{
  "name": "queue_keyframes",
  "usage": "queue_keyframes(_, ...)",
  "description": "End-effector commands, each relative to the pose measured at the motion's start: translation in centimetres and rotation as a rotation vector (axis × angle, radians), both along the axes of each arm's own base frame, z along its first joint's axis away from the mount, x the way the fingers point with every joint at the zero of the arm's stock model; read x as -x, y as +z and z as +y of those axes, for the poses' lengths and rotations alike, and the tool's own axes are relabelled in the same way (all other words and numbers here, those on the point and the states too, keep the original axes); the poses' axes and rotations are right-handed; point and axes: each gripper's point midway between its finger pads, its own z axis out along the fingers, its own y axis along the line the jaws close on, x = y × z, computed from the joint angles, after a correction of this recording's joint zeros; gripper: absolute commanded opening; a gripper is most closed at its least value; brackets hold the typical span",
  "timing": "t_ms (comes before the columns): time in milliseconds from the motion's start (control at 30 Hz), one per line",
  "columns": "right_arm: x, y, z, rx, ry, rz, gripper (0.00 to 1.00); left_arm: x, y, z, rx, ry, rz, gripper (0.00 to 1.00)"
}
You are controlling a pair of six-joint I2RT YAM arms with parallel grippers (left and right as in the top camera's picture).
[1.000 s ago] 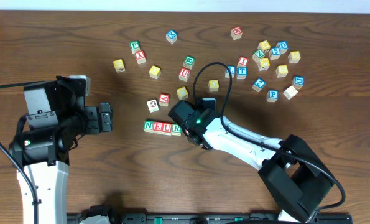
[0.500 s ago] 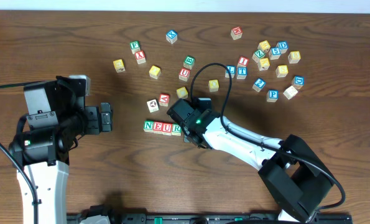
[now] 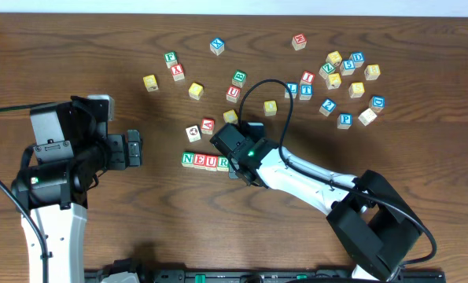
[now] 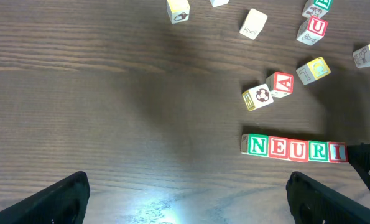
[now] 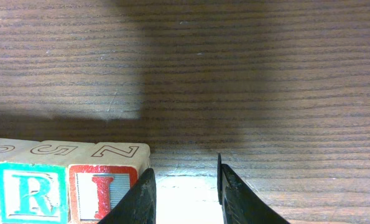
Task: Spell out NEURIPS
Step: 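Open the right gripper to release the I block, then move the right gripper to the blue P block in the far cluster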
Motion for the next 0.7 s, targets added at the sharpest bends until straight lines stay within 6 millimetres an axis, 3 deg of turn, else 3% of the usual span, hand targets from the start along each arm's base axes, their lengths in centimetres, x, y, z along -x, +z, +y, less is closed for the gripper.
queue_keyframes(0,-0.09,-0.13,-0.05,-0.003,-0.014,0.0,0.28,-0.18,0.56,0.18,-0.015,-0.008,-0.016,0.99)
queue_keyframes(667,-0.51,0.02,-0.43,0.022,-0.013,-0.025,0.28,-0.18,0.56,0.17,-0.015,-0.008,-0.016,0.99)
